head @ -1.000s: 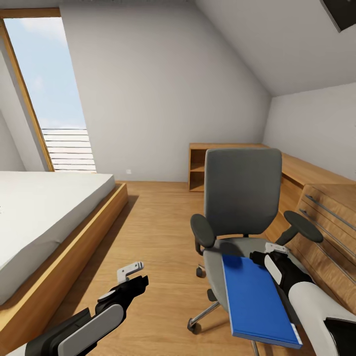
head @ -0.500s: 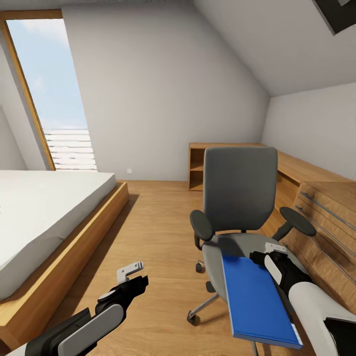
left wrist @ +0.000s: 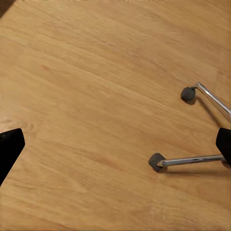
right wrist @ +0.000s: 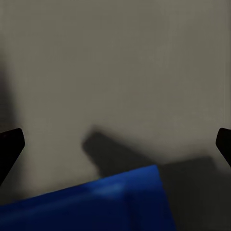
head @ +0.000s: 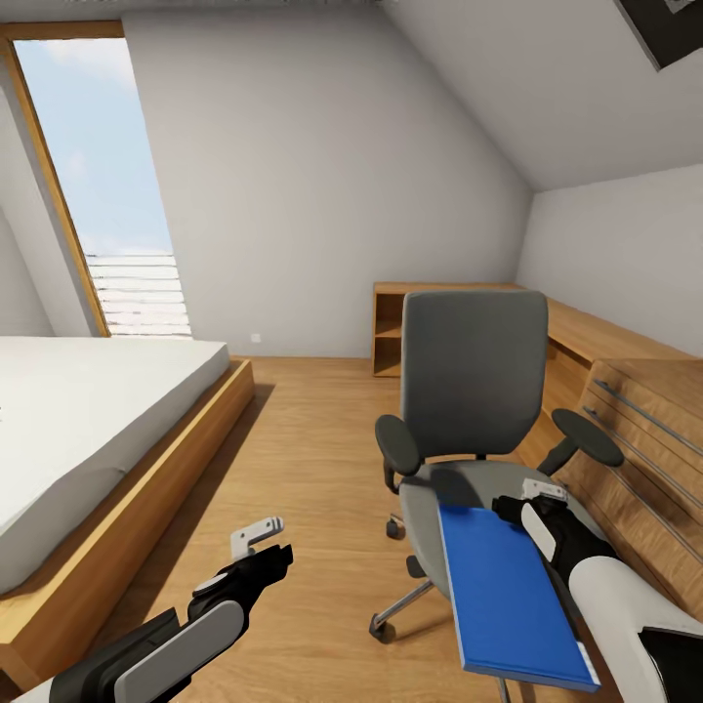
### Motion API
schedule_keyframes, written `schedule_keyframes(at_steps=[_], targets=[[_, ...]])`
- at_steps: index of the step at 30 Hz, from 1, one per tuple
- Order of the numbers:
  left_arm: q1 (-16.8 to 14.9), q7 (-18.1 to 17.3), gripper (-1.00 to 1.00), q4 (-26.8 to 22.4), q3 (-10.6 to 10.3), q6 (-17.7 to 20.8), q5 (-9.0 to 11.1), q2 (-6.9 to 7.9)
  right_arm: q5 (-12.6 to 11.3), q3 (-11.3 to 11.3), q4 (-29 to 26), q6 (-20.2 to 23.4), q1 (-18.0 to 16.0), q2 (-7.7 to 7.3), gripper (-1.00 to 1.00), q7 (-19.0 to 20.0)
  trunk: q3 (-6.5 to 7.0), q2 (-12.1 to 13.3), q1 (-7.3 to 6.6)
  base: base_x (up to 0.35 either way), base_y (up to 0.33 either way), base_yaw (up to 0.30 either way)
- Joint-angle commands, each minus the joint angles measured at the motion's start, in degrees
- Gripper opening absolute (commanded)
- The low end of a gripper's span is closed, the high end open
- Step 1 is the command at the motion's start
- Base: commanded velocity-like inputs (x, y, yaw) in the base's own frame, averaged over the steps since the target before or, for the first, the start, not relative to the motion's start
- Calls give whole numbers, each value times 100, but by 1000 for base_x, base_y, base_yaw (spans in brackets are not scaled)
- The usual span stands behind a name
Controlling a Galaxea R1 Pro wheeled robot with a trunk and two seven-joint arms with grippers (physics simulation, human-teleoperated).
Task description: In the bedroom, organize the workspace by keeping the computer under the desk, ensuring the monitor is on the desk, placing the keyboard on the desk next to the monitor, placing the mouse on the desk next to the keyboard, moving the folder from the swivel chair onto the desk next to the mouse, stacking the notebook on top of the folder with the pen on top of the notebook, and positioning the swivel chair next to the desk.
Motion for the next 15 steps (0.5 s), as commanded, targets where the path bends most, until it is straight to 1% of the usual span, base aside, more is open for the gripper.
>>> schedule_keyframes(at_steps=[1,15], targets=[[-8,29,100,-6,-8,40,-1,4,-61,1,-11,25,0,1,100,-32,-1,-3,-1,0,0,0],[-8,29,100,1,-8,40,11,4,-59,-6,-19,32,-3,26,100,-40,116,-3,-1,0,0,0]])
